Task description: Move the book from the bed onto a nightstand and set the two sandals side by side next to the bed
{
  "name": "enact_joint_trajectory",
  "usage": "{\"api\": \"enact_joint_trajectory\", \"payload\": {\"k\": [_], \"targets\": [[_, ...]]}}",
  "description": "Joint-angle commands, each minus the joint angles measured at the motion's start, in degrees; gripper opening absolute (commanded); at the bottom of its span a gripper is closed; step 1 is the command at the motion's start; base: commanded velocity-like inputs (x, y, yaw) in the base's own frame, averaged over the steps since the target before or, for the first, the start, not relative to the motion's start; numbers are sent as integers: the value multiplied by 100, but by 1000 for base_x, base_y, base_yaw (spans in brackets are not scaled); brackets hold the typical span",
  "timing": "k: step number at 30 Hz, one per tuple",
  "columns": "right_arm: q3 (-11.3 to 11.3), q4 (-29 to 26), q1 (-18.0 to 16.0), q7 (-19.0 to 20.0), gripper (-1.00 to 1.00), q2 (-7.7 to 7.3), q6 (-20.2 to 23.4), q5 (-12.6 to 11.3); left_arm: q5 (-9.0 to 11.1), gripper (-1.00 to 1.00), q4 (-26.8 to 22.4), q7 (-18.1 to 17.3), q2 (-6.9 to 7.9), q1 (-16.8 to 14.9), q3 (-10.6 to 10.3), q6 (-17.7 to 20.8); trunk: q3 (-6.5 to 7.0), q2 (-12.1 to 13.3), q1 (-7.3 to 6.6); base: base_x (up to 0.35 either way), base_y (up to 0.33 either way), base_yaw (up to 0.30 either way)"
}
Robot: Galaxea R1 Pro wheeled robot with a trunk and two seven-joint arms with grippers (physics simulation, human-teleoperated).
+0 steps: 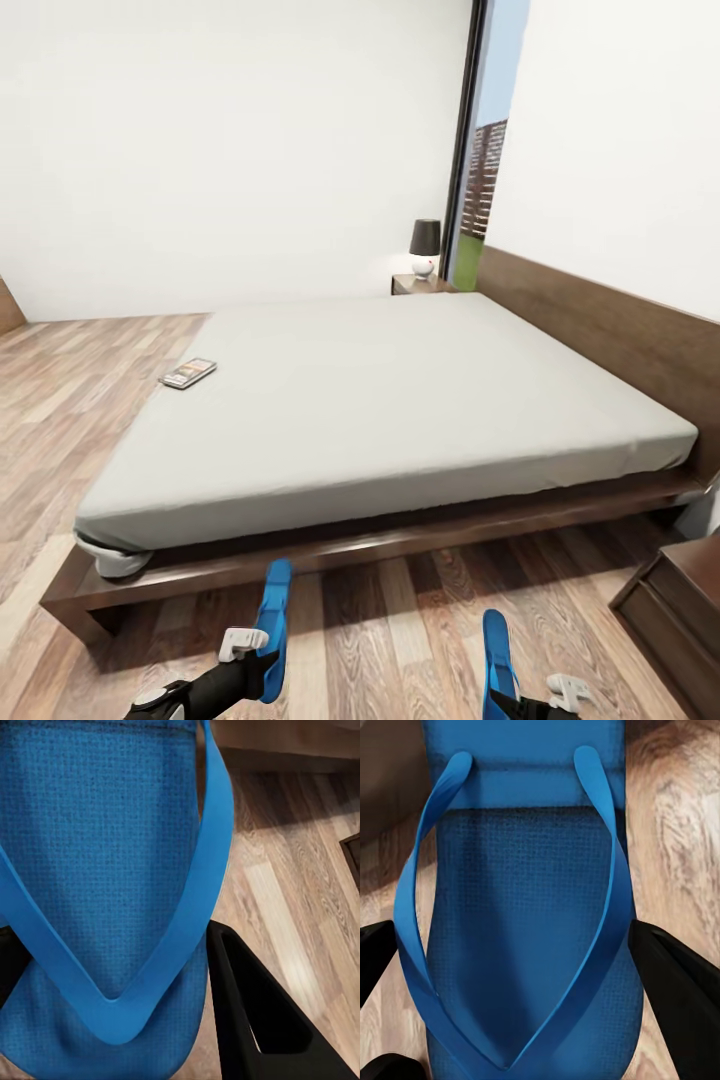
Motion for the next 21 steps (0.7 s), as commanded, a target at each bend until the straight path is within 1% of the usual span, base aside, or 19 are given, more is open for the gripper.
{"api": "enact_joint_trajectory", "payload": {"k": [1,21], "targets": [[14,8,-2,22,-100,-3,-14,-43,-14,-100,9,-26,-2,-6,20,-22,-5,-2,-1,0,0,289],[14,8,-2,22,-100,-3,-13,-46,-14,-100,9,-26,-2,-6,20,-22,-5,-2,-1,0,0,287]]}}
